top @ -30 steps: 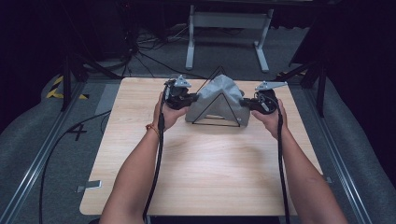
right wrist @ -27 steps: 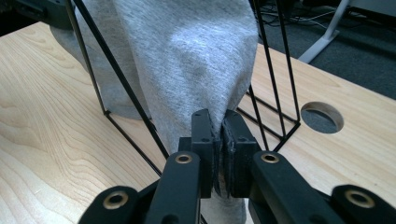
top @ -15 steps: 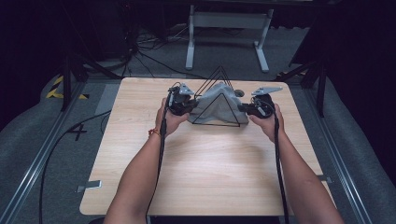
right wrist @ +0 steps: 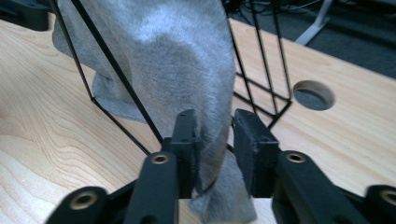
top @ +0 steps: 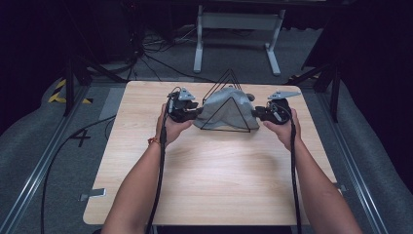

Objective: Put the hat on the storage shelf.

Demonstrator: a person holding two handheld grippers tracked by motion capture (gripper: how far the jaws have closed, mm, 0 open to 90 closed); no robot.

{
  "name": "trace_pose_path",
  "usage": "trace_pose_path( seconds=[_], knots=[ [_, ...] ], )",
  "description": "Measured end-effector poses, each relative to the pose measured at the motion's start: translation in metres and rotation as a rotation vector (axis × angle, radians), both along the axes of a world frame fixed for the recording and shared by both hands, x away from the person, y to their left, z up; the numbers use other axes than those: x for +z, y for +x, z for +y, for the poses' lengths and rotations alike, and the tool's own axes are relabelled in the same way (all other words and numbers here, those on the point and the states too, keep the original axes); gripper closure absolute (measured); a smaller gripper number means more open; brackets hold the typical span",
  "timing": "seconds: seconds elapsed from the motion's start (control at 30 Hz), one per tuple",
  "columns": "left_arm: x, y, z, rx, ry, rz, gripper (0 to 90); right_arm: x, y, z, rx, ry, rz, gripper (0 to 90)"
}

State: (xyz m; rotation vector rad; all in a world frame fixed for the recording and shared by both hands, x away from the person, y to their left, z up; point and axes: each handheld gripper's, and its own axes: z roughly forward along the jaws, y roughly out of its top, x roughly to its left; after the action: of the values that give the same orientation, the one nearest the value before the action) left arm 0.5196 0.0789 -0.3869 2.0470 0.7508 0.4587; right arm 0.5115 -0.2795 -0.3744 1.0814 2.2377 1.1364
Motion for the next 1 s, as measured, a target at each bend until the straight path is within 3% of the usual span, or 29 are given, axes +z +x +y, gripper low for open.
trace_pose_path(
  seconds=[0.2,0.3,0.5,0.73,0.87,1.0],
  knots=[
    [0.007,-0.019,0.018,-0.007,0.038,-0.011,51.9,0.013,-0.018,-0.011,0.005,-0.020,-0.036,60.6],
    [0.007,-0.030,0.026,-0.014,0.062,0.003,45.1,0.017,-0.029,-0.017,0.011,-0.040,-0.052,58.9],
    [0.003,-0.054,0.045,-0.024,0.113,0.021,37.9,0.016,-0.052,-0.030,0.028,-0.088,-0.056,52.5],
    [-0.009,-0.079,0.069,-0.037,0.186,0.041,34.2,0.001,-0.087,-0.046,0.033,-0.130,-0.054,47.4],
    [-0.021,-0.096,0.079,-0.053,0.205,0.067,31.4,-0.012,-0.107,-0.056,0.033,-0.161,-0.055,44.9],
    [-0.037,-0.113,0.083,-0.067,0.235,0.087,30.8,-0.026,-0.125,-0.070,0.018,-0.154,-0.035,43.7]
  ],
)
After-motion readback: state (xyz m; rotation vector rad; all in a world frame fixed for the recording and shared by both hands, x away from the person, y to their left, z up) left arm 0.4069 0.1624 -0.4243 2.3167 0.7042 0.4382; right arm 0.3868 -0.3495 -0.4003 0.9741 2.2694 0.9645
